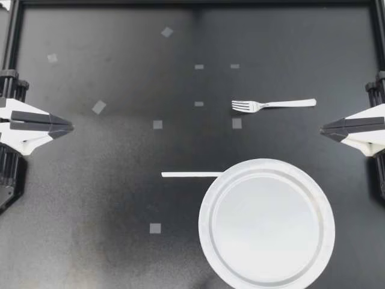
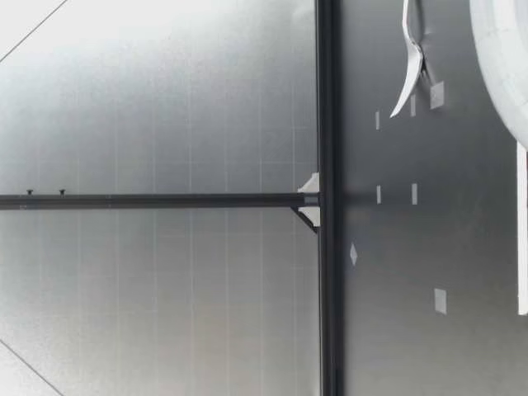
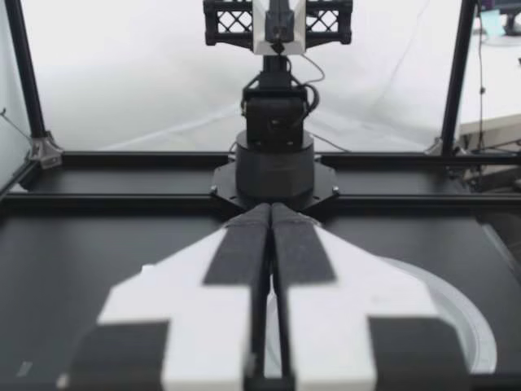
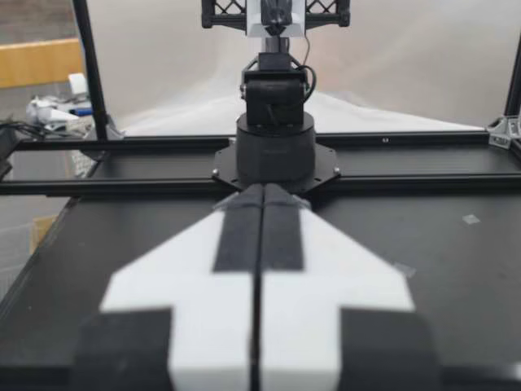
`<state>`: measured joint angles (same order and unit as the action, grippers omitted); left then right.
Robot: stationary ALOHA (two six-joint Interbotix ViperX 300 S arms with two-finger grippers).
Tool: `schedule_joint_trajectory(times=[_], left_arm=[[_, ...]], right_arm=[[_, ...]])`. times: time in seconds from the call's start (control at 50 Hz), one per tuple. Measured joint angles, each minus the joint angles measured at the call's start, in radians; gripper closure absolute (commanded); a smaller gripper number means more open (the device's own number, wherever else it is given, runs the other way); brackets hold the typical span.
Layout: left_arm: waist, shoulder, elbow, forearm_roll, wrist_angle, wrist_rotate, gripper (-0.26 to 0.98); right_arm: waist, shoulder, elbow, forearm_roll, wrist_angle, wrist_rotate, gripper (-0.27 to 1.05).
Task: Pick up the fork and place it on the plate.
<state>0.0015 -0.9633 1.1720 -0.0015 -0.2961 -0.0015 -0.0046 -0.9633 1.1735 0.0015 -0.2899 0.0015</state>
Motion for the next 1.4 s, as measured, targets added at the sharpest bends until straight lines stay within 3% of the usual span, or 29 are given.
schedule_joint_trajectory(times=[0.08, 0.26, 0.38, 0.46, 0.6, 0.76, 0.9, 1.08, 1.32, 1.4], left_arm=[[0.003, -0.040, 0.037, -0.003, 0.000, -0.011, 0.77], [0.009, -0.104, 0.043, -0.094, 0.061, -0.041, 0.78], [0.021, -0.092, -0.038, -0.164, 0.256, -0.044, 0.78], [0.032, -0.067, -0.121, -0.172, 0.397, -0.037, 0.78], [0.032, -0.020, -0.193, -0.172, 0.486, -0.034, 0.77], [0.034, 0.046, -0.183, -0.178, 0.488, -0.043, 0.77], [0.034, 0.072, -0.158, -0.189, 0.425, -0.044, 0.75], [0.034, 0.072, -0.126, -0.213, 0.374, -0.064, 0.62], [0.008, 0.074, -0.117, -0.229, 0.373, -0.080, 0.24], [-0.002, 0.078, -0.106, -0.230, 0.367, -0.080, 0.17]], right_arm=[[-0.002, -0.008, 0.021, 0.000, 0.000, -0.003, 0.86], [-0.009, -0.092, 0.040, 0.048, 0.006, 0.006, 0.87], [-0.067, -0.098, -0.020, 0.063, 0.152, 0.005, 0.86], [-0.149, -0.064, -0.110, 0.061, 0.334, 0.003, 0.86], [-0.282, 0.014, -0.241, 0.014, 0.586, -0.014, 0.85], [-0.379, 0.084, -0.356, -0.052, 0.788, -0.084, 0.74], [-0.410, 0.137, -0.460, -0.057, 0.868, -0.153, 0.52], [-0.443, 0.310, -0.606, -0.061, 1.055, -0.252, 0.24], [-0.459, 0.643, -0.739, 0.002, 1.330, -0.383, 0.24], [-0.468, 0.735, -0.752, 0.021, 1.379, -0.402, 0.24]])
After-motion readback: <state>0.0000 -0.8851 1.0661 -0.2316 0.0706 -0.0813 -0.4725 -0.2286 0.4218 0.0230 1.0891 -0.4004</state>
